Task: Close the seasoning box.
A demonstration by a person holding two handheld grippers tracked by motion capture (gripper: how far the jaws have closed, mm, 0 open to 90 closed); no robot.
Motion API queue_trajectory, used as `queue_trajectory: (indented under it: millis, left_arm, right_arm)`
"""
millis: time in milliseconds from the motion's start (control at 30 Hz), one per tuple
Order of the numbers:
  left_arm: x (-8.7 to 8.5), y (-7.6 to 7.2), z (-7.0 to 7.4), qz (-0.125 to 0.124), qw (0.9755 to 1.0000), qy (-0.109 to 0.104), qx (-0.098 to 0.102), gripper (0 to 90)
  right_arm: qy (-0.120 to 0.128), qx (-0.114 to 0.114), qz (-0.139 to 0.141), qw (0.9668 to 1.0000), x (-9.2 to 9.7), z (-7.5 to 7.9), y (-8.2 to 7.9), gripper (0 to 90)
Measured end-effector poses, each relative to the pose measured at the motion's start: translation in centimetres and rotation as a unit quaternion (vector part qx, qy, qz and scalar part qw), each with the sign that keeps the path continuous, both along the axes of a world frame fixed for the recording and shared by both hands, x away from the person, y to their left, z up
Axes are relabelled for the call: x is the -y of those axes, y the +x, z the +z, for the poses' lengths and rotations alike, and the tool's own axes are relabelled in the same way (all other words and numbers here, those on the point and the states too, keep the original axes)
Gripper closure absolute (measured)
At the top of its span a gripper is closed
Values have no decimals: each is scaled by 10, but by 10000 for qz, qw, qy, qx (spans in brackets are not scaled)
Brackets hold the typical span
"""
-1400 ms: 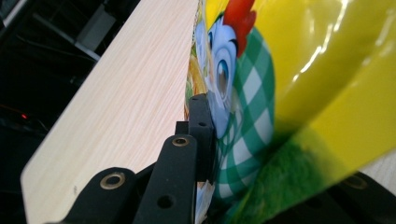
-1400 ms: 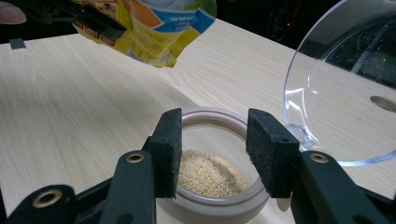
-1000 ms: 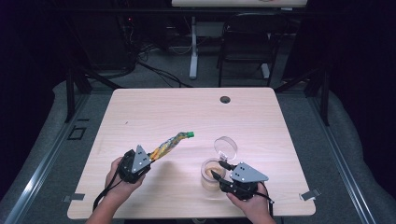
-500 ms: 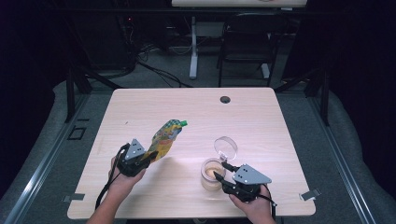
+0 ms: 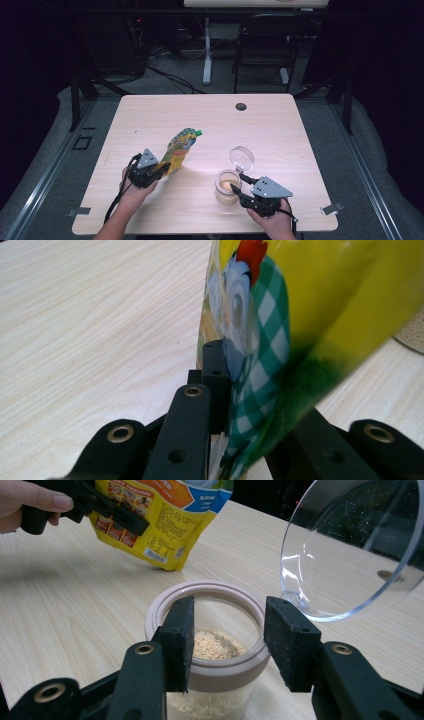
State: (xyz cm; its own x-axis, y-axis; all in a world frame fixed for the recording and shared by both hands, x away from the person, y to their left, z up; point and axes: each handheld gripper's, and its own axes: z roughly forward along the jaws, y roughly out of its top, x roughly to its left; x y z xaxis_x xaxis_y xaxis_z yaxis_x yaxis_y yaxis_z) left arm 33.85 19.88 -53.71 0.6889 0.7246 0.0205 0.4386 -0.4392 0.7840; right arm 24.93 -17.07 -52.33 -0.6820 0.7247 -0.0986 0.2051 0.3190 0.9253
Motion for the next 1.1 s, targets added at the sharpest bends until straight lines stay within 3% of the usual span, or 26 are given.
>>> queue_trajectory:
  millis: [500,1100]
  left_arm:
    - [-14,-8,-6,158,9996,6,-214,790]
    - [-36,-12,-12,404,9972,-442,-457,678]
  right_arm:
    - [25,9,138,9999,-7,2,5,554]
    - [58,-39,245,9997,-12,2,13,554]
